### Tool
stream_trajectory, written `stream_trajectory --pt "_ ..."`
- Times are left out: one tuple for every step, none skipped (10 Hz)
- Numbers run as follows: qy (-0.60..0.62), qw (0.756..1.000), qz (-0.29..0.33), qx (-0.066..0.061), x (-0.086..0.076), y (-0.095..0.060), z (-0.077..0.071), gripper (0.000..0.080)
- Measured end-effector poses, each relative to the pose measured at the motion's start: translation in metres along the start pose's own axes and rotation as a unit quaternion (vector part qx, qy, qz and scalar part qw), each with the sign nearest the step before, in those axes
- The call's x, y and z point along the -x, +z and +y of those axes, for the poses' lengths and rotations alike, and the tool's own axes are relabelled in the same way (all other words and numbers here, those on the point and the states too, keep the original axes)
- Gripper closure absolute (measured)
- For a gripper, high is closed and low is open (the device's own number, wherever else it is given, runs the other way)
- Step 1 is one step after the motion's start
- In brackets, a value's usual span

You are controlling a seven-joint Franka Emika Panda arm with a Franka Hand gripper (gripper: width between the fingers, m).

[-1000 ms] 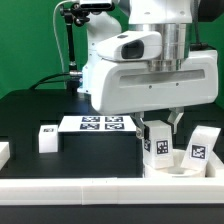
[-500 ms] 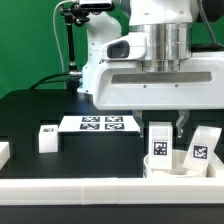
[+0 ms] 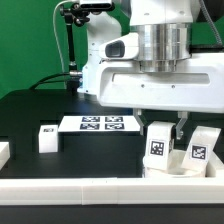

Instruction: Assemble stool

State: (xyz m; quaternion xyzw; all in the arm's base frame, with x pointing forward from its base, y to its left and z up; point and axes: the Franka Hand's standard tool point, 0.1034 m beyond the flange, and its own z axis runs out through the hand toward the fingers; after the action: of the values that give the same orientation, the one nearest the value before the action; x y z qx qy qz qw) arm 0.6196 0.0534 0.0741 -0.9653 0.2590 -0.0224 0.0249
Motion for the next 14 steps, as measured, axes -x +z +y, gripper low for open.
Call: stream_trajectory --pt "0.018 1.000 0.000 -0.001 0.000 0.000 0.000 0.0459" --pt "0.067 0.998 -0.003 -0.005 0.001 0.000 -0.001 0.0459" --pt "0.130 0.991 -0.005 -0.016 0.001 0.001 -0.001 0.0459" --pt "0.188 0.982 -0.003 -0.026 0.000 0.001 -0.004 0.0459" --pt "0.239 0.971 -0.004 -0.029 0.002 0.001 -0.007 0.0459" --pt "0.296 0.955 -0.004 -0.035 0.001 0.001 -0.008 0.0459" --pt "0.350 0.936 -0.003 -0.045 0.001 0.001 -0.009 0.0459" --pt "0.401 0.915 -0.005 -0.049 0.001 0.001 -0.011 0.0459" --pt "0.441 0.896 -0.007 -0.052 0.002 0.002 -0.012 0.0459" --pt "0.471 0.880 -0.011 -0.055 0.002 0.002 -0.013 0.0459" --pt "0.515 0.855 -0.017 -0.060 0.002 0.002 -0.013 0.0459" --pt "0.542 0.837 -0.021 -0.064 0.001 0.002 -0.013 0.0459" --pt "0.561 0.825 -0.024 -0.065 0.001 0.002 -0.012 0.0459" --pt "0.603 0.794 -0.032 -0.070 -0.001 0.001 -0.011 0.0459"
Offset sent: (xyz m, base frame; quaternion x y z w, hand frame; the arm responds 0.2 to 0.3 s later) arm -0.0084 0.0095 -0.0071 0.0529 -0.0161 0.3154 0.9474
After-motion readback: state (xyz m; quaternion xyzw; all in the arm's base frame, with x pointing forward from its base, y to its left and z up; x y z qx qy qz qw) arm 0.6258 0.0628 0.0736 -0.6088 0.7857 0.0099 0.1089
